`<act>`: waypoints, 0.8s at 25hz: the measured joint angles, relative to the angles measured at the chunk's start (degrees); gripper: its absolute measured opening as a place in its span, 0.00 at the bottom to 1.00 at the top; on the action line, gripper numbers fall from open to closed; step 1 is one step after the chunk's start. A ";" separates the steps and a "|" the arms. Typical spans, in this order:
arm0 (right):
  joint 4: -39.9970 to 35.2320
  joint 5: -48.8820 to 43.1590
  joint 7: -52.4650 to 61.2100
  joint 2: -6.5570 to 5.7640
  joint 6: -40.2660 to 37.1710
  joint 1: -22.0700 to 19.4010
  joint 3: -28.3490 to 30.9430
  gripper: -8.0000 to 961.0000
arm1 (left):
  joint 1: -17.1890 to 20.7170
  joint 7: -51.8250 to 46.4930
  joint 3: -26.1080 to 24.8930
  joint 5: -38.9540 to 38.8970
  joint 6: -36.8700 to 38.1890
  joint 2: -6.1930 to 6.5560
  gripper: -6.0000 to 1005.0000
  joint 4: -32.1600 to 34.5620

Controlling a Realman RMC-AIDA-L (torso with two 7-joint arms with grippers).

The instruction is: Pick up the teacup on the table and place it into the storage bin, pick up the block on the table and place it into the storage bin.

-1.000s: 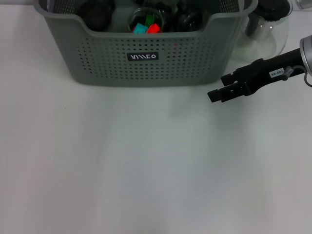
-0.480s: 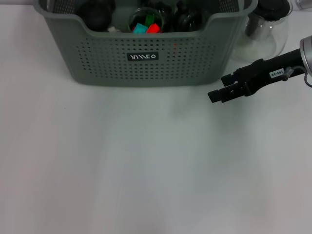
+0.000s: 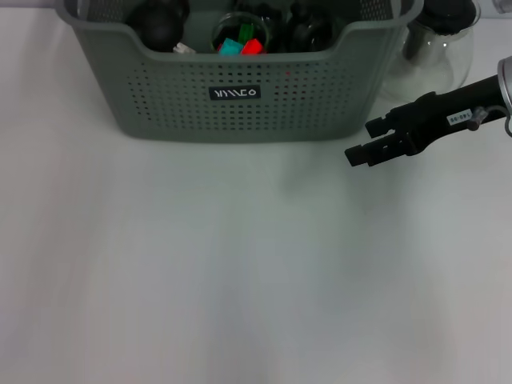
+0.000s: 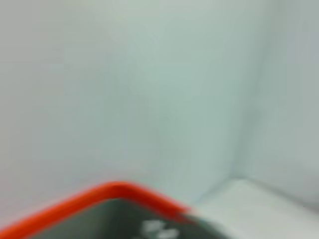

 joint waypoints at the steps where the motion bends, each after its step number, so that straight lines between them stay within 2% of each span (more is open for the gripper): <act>1: -0.01 0.02 -0.27 0.01 -0.11 0.06 0.03 0.88 | 1.93 2.48 -0.55 -4.43 3.31 -0.19 0.87 0.51; 3: -0.01 0.03 -0.96 0.11 -0.46 0.08 0.05 0.88 | 4.78 6.44 -2.39 -10.62 9.63 -0.67 0.87 -0.06; 5: 0.18 0.12 -1.81 0.28 -0.78 0.05 0.17 0.89 | 6.95 10.36 -4.61 -14.71 16.60 -1.17 0.87 -4.22; 8: 0.44 1.22 -3.83 0.54 -1.59 -0.48 0.32 0.89 | 8.49 16.63 -6.30 -15.69 21.78 -0.95 0.87 -16.06; 12: 1.03 3.54 -8.20 1.21 -2.87 -1.30 0.31 0.90 | 7.32 27.43 -10.19 -13.18 22.05 0.42 0.87 -34.64; 15: 1.69 4.02 -10.74 2.15 -2.98 -1.73 0.40 0.91 | 5.99 33.56 -12.97 -10.83 21.17 1.51 0.87 -44.11; 17: 1.90 4.10 -11.24 2.90 -2.46 -2.12 0.43 0.91 | 5.86 36.44 -13.67 -9.13 19.64 1.73 0.88 -47.67; 20: 1.90 4.50 -11.37 3.23 -2.56 -2.47 0.43 0.92 | 6.12 36.79 -13.69 -8.05 18.42 1.54 0.87 -48.37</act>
